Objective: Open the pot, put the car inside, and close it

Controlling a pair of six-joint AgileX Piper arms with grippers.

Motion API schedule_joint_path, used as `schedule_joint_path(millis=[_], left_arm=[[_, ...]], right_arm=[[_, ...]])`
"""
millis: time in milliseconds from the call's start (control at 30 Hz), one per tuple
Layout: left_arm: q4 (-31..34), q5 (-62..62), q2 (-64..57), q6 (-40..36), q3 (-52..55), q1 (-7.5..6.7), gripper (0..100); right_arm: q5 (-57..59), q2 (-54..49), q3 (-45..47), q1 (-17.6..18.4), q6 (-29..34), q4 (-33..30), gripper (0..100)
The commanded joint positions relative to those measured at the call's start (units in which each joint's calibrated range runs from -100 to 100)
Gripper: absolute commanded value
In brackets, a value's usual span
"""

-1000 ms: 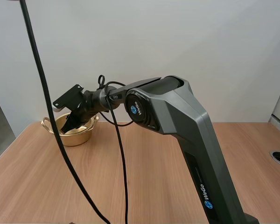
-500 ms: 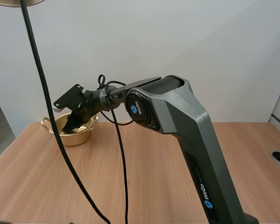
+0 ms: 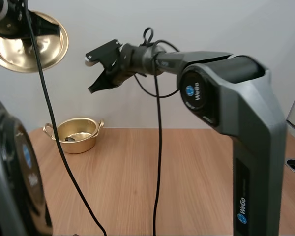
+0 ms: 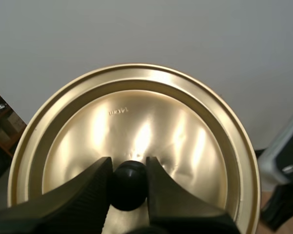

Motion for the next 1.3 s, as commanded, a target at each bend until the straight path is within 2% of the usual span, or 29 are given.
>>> schedule_joint_path(millis=[0,267,467,600,800,867,1033,1267], left_arm=[[-1.3,0.3,3.9,2.3,2.9,0.04,0],[-11.8,0.3,13.0,12.5,8.7,-0.03,0],[-12.4,1.0,19.8,13.8,8.7,-0.03,0],[-12.4,1.0,23.9,13.9,8.7,-0.23,0],[-12.3,-1.8,27.3,15.3,8.7,-1.63,0],[-12.3,-4.0,28.3,16.3,8.8,-2.59,0],[-11.8,-7.4,30.2,17.0,8.8,-3.67,0],[-11.3,-8.9,34.9,17.3,8.8,-3.74,0]], right_arm=[[11.8,-4.7,0.0,-2.5,0.4,0.0,0],[27.8,-13.6,0.0,-8.5,1.7,0.0,0],[34.2,-20.4,0.0,-11.1,1.8,0.0,0],[36.3,-24.9,0.0,-11.5,1.8,0.0,0],[39.7,-30.6,0.0,-11.5,1.8,-1.1,0],[41.7,-31.8,0.0,-11.5,1.8,-3.2,0],[43.8,-33.6,0.2,-11.5,4.1,-10.2,0],[44.0,-36.7,0.8,-11.5,5.1,-13.0,0]])
